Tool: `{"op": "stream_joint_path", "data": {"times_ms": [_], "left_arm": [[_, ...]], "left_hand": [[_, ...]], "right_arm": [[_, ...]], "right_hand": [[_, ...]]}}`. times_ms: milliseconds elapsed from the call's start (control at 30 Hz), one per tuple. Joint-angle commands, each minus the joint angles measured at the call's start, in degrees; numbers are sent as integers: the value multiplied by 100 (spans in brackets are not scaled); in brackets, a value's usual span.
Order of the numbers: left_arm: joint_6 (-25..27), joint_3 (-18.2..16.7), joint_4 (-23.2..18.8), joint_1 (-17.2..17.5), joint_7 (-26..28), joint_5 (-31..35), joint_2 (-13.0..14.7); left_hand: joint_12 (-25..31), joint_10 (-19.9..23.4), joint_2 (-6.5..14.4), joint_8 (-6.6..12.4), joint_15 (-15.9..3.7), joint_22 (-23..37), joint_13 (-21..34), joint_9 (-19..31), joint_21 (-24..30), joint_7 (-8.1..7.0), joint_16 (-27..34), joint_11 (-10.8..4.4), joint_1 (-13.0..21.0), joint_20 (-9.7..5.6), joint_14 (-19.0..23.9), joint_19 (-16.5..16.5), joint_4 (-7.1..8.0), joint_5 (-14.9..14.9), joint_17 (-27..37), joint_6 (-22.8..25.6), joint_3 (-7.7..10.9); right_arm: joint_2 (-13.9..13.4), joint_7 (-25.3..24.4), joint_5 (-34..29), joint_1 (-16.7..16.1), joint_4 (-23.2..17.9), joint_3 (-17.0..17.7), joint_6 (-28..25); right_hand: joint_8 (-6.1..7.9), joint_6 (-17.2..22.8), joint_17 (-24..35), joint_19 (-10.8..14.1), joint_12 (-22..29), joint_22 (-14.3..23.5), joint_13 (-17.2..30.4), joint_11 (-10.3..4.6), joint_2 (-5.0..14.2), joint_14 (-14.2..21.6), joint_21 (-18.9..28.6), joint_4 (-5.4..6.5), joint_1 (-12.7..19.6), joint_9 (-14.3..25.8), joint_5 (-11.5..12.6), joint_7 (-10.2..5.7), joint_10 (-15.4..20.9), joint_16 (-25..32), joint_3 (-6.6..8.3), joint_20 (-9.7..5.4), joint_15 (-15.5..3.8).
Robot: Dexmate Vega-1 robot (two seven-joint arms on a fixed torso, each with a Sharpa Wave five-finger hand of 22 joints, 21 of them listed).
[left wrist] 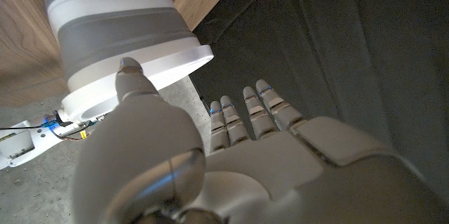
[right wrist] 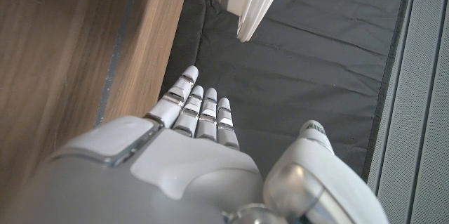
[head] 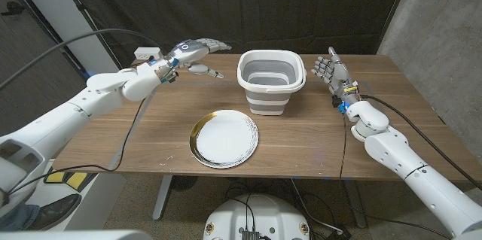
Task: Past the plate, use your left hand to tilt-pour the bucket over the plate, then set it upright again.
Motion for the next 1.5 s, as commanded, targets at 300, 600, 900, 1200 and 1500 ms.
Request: {"op": "stream_joint_path", "data": {"times_ms": [300,600,900,1200,1500], "left_arm": [[-276,500,348,-790,-70,702,-244],[-666,868,676,-1310,-240,988,-413],[-1027,1197,1015,-1794,-56,1328,-589],[-1466,1483,1067,-2233,119,1732,-627],[-1625,1591,936,-2460,-25,1950,-596]], "left_hand": [[-23,63,-1,-9,-565,20,12,22,-15,-36,-19,-40,60,-424,52,70,2,43,27,72,-34],[-29,151,-10,6,-643,14,15,24,27,-51,-2,-67,92,-466,166,267,14,71,28,166,-53],[-30,249,-30,10,-663,4,17,26,51,-95,9,-102,134,-471,283,433,15,97,23,224,-71],[-31,333,-77,8,-663,-7,21,27,47,-141,-1,-129,193,-444,335,529,1,143,20,257,-93],[-28,474,-115,42,-686,-14,28,29,35,-140,20,-169,228,-418,502,659,15,211,22,404,-130]], "right_arm": [[-265,62,494,-64,-46,289,-414],[-352,-42,754,-163,-102,469,-660],[-348,-126,802,-218,-104,529,-696],[-341,-355,853,-316,-251,558,-851],[-327,-578,917,-461,-418,653,-922]], "right_hand": [[7,93,2,206,49,8,22,-60,-132,150,57,-17,-100,24,40,-18,130,28,-103,-244,-56],[3,102,1,219,50,6,22,-62,-148,173,47,-19,-107,26,45,-13,156,23,-118,-239,-49],[4,125,1,219,52,5,23,-66,-162,194,30,-17,-124,27,52,-32,190,17,-138,-224,-55],[-2,131,1,213,45,5,23,-69,-172,196,13,-15,-136,28,58,-28,199,5,-152,-216,-48],[-6,139,3,199,38,6,24,-62,-156,192,-6,-6,-149,30,65,-28,207,-7,-158,-194,-26]]}}
